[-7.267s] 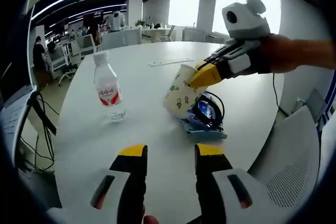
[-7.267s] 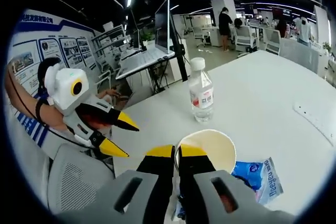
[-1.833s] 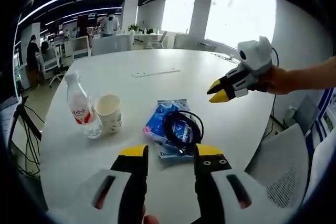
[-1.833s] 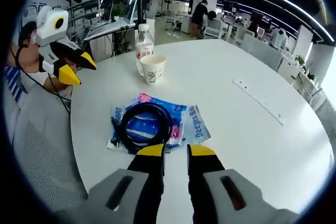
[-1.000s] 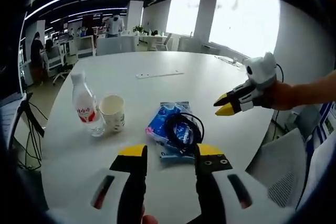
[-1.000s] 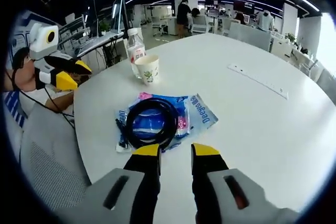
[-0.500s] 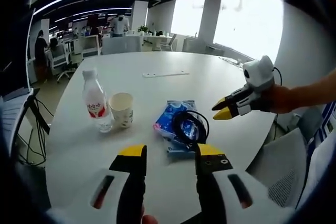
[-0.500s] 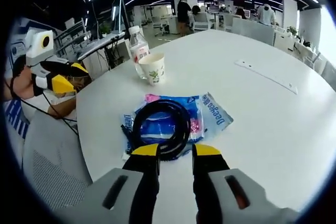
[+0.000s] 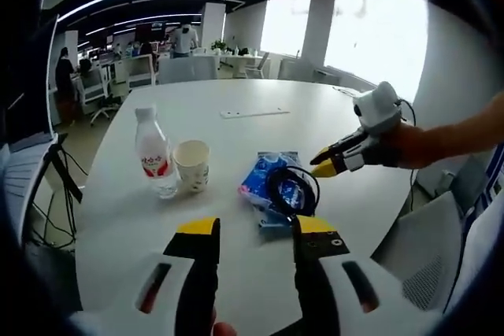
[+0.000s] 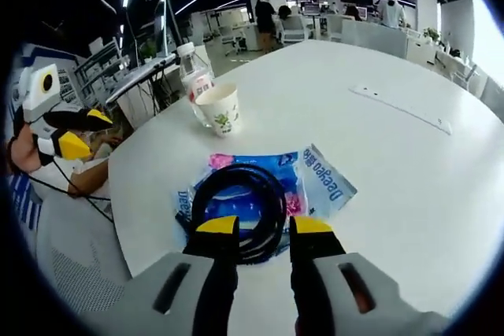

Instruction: Arrange the tabletop items into an orderly group along one side of the table until the central work area is clear of visible clutter.

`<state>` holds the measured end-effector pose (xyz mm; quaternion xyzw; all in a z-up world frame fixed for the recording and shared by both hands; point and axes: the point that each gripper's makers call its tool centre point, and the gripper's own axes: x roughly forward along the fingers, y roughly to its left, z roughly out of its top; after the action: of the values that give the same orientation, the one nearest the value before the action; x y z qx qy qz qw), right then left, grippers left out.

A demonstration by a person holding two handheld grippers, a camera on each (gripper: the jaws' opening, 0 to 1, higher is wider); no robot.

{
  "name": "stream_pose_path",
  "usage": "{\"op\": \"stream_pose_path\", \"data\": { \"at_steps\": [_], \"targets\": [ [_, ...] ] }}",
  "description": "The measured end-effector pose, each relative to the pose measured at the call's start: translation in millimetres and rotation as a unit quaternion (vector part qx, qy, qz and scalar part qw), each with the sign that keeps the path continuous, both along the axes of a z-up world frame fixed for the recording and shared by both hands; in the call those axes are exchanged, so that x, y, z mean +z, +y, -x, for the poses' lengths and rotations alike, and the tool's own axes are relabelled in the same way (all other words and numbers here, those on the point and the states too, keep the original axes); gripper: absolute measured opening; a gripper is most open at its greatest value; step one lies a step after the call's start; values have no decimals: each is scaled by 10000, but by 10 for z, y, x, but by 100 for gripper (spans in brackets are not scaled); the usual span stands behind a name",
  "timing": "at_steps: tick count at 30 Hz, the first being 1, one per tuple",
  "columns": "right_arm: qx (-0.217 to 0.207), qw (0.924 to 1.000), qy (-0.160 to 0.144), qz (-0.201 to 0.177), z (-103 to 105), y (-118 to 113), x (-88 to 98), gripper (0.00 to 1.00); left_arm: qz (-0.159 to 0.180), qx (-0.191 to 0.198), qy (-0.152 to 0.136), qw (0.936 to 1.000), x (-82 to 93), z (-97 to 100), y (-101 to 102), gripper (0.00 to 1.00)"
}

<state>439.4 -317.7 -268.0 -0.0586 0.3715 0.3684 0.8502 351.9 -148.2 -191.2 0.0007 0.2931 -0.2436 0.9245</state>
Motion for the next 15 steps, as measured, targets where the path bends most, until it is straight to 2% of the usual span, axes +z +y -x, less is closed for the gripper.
{"op": "stream_pose_path", "data": {
  "at_steps": [5, 15],
  "targets": [
    [7, 10000, 22, -12, -39, 29, -29, 23, -6, 37, 15, 10000, -5, 21, 26, 36],
    [40, 9997, 187, 141, -100, 82, -204, 23, 6, 96, 49, 9999, -25, 44, 55, 36]
  ]
}}
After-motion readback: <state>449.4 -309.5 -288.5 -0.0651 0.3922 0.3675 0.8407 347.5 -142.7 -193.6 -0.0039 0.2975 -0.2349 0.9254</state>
